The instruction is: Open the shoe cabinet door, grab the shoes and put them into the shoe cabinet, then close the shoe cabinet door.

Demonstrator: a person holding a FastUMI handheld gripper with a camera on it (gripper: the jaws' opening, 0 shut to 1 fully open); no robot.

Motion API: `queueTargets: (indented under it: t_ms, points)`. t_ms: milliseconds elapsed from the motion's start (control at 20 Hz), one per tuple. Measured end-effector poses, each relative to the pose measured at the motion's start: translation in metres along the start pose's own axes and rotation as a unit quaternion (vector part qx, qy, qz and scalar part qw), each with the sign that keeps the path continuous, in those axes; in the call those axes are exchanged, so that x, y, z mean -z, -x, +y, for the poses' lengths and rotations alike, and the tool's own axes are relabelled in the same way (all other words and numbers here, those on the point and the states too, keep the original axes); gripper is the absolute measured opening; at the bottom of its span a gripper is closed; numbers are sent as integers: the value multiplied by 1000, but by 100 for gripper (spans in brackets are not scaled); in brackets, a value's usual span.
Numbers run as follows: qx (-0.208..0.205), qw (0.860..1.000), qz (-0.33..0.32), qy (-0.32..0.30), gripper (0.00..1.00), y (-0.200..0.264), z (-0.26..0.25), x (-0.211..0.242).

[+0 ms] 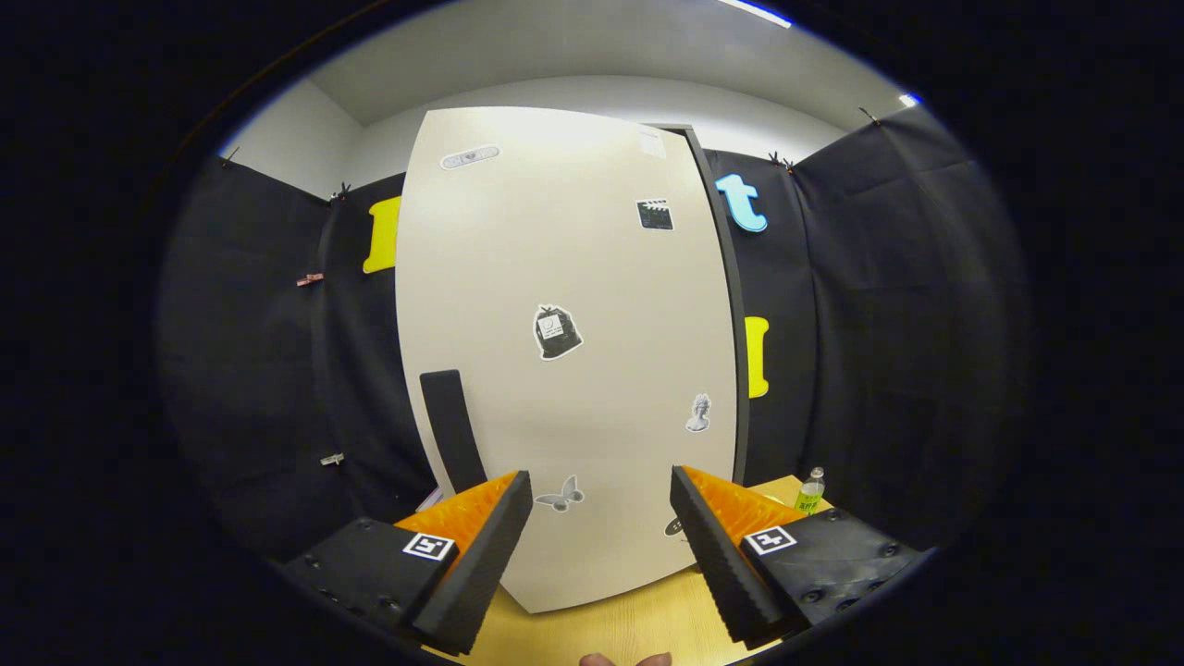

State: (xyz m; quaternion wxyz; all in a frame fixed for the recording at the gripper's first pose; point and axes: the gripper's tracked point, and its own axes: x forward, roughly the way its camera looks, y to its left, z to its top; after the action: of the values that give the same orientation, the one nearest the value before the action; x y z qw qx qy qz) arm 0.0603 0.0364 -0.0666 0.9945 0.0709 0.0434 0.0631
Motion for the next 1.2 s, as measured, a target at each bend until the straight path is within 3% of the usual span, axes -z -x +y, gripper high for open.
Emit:
queueTargets:
  t_ms: [650,1200]
  points:
    - [23,1000,-1,7,98,7,-26,-2]
    - [14,999,-8,32,98,7,-14,-7]
